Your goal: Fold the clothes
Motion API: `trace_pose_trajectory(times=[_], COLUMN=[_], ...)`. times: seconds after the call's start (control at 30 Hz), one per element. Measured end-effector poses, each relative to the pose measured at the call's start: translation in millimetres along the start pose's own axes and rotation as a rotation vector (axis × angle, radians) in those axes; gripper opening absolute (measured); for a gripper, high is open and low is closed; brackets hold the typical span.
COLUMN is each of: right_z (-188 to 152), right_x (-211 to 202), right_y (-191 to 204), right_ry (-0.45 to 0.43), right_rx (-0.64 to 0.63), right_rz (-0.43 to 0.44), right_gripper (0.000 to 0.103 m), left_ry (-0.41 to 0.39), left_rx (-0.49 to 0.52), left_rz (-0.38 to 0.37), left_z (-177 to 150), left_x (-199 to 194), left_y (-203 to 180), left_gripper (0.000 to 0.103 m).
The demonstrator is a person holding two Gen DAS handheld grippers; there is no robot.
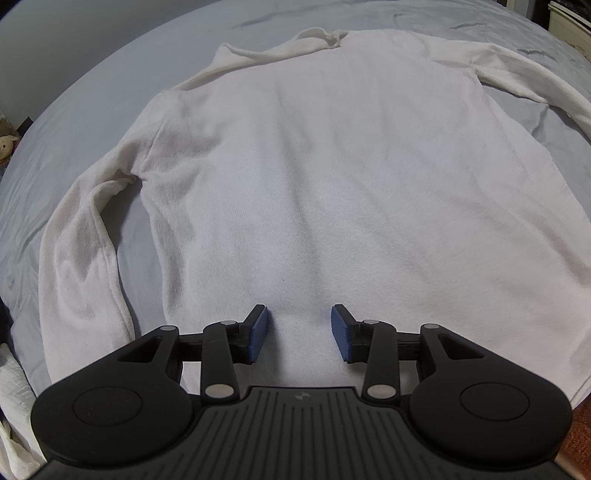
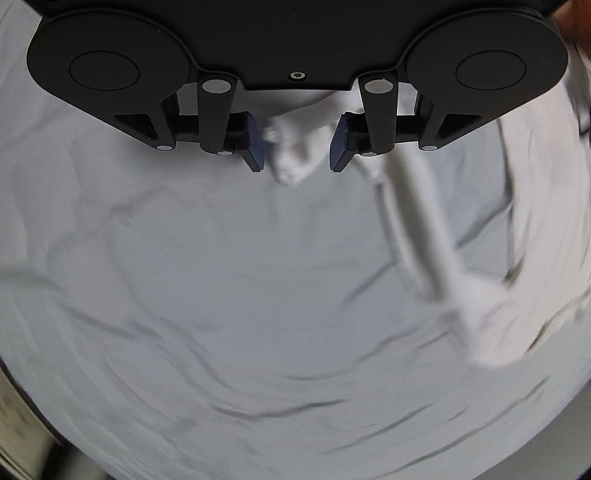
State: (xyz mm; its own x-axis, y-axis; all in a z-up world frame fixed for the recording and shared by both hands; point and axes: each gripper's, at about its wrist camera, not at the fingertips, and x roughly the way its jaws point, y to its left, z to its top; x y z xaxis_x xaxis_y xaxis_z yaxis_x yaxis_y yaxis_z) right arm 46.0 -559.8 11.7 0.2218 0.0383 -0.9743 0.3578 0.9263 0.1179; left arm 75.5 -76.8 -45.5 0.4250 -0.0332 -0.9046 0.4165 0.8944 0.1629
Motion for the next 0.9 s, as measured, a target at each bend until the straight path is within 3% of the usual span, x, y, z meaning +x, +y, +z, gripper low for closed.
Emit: trace_pose_trajectory(times=[0.2,0.23,0.27,0.3,0.5,0.67,0.77,0.9], right_z=[-3.9,-6.3,-8.1,-9.6,-8.8,-8.6,-10.8,-10.0], right_x=[44.6,51.2,54.1,54.5,5.6,-53.4,-68.8,-66.5], right_y=[-3.9,-4.0,-4.4,-4.9,-23.6,-63.9,-82.0,-89.8], right_ry=[0.067,0.086,0.093,0.091,-0.077,-0.305,-0.426,-0.499], right_rx=[0.011,0.027,0.039,0.047,0.089,0.185,0.240,0.235], right_rz=[0.023,0.036,0.046,0.052,0.034,0.007,0.011,-0.011], right_gripper=[0.037,0.028,0.007,0.006,0.006,0.006,0.006,0.006], left_ry=[-0.002,-0.001,0.000,0.000,-0.003,-0.004,-0.005,-0.005], left_rx=[-0.006,-0.007,-0.007,-0.006,0.000,0.008,0.004,0.000], left_rz=[0.003,0.004,0.005,0.006,0.005,0.010,0.009,0.008], left_z=[0.3,0.4,0.7,0.9,-1.4,-1.7,-1.3,-1.6], left_x=[-0.4,-0.2,0.1,0.4,0.2,-0.1,0.2,0.5], left_y=[0.9,1.0,1.0,1.1,4.1,3.5,4.3,4.5], left_gripper=[0.039,0.040,0.040,0.040,0.041,0.041,0.041,0.041])
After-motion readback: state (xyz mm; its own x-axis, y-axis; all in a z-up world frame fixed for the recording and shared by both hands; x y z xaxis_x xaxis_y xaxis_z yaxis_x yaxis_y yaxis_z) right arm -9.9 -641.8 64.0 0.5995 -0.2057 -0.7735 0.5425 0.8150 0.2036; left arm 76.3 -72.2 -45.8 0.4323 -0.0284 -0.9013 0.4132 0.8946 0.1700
